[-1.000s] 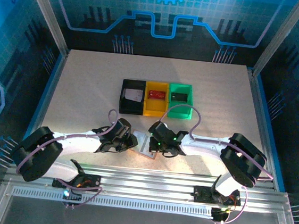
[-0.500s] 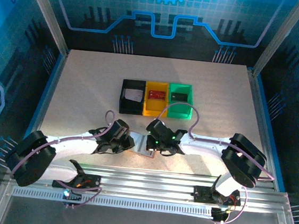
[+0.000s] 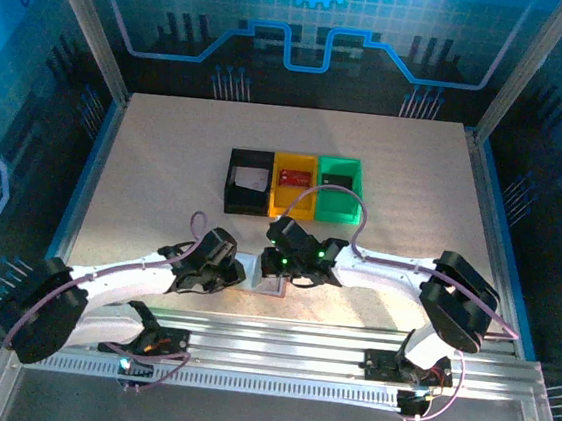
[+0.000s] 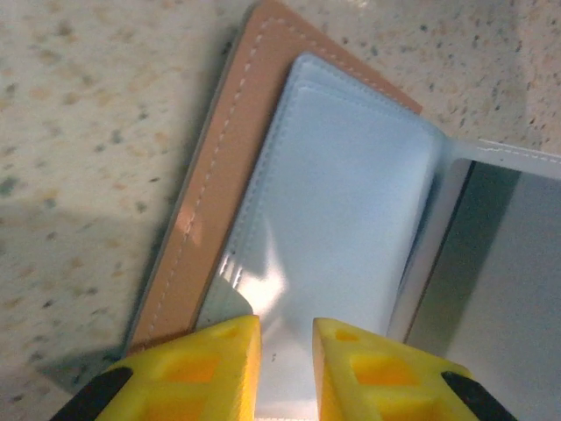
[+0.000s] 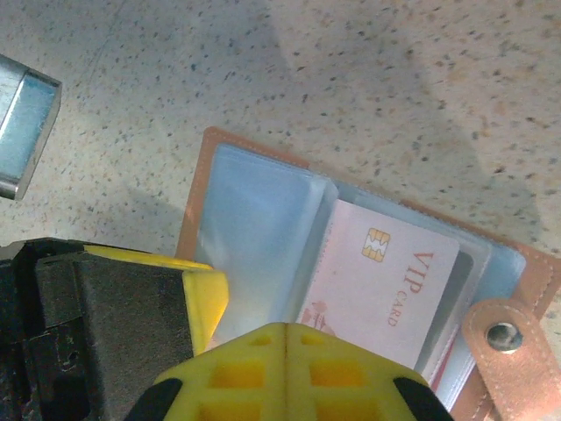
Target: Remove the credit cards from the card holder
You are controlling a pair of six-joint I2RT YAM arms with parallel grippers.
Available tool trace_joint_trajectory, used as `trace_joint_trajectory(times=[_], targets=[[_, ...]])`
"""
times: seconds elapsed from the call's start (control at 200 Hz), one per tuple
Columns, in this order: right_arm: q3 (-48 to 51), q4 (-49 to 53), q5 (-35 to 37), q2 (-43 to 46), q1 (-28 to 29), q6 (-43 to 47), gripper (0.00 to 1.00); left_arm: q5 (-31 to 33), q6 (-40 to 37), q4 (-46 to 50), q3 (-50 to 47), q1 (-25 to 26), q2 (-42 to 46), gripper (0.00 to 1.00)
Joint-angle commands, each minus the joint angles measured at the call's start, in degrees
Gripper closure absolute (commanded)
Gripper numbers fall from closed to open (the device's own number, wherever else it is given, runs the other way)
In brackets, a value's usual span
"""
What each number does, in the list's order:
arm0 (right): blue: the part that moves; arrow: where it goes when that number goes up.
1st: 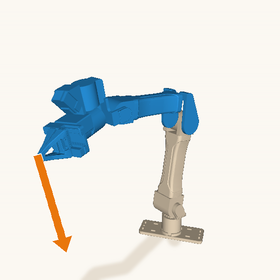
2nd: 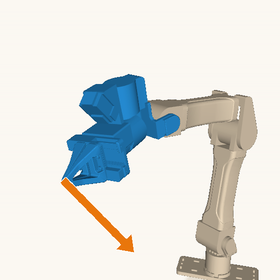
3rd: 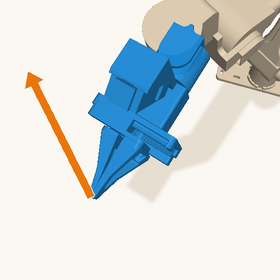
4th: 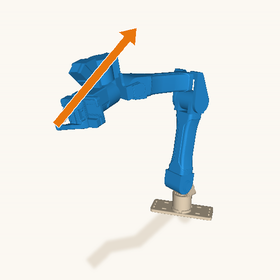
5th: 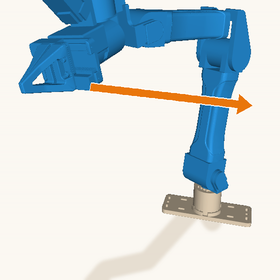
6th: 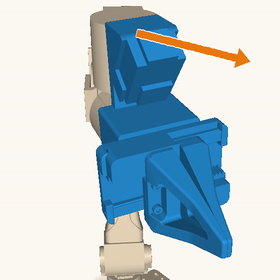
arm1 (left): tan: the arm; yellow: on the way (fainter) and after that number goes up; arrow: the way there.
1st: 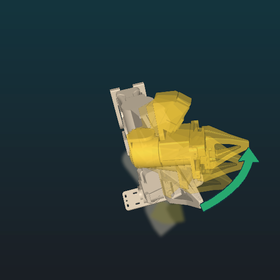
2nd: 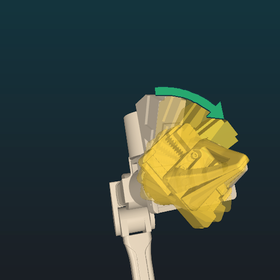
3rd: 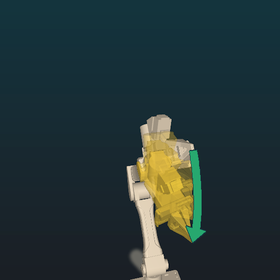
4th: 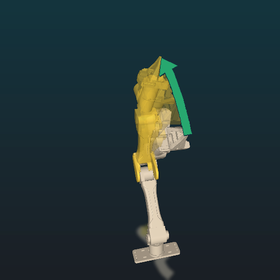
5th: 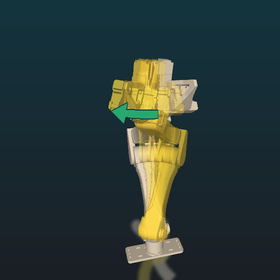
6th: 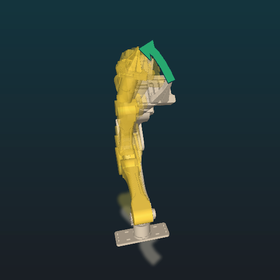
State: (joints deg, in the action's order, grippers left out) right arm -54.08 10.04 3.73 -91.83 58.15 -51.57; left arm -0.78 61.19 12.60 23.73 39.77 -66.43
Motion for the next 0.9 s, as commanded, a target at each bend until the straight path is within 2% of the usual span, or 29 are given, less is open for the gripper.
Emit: trace_joint_trajectory(times=[0.0, 0.295, 0.67, 0.895], targets=[[-2.3, -0.6, -2.2, -1.8, 1.1, 0.9, 1.00, 2.2, 0.3, 7.0, -1.4, 0.3, 4.1, 0.76], [-6.4, -0.2, -3.2, -5.6, 3.0, 1.1, 0.99, 3.8, 2.0, 12.2, -3.1, 0.4, 13.7, 0.72], [-9.9, 0.7, -4.2, -8.9, 4.7, 1.8, 0.78, 7.5, 1.9, 23.3, -1.2, 0.2, 21.7, 0.71], [-7.1, 0.0, -3.8, -6.6, 3.5, 2.3, 0.77, 6.7, 2.4, 23.1, -0.7, 0.1, 21.9, 0.69]])
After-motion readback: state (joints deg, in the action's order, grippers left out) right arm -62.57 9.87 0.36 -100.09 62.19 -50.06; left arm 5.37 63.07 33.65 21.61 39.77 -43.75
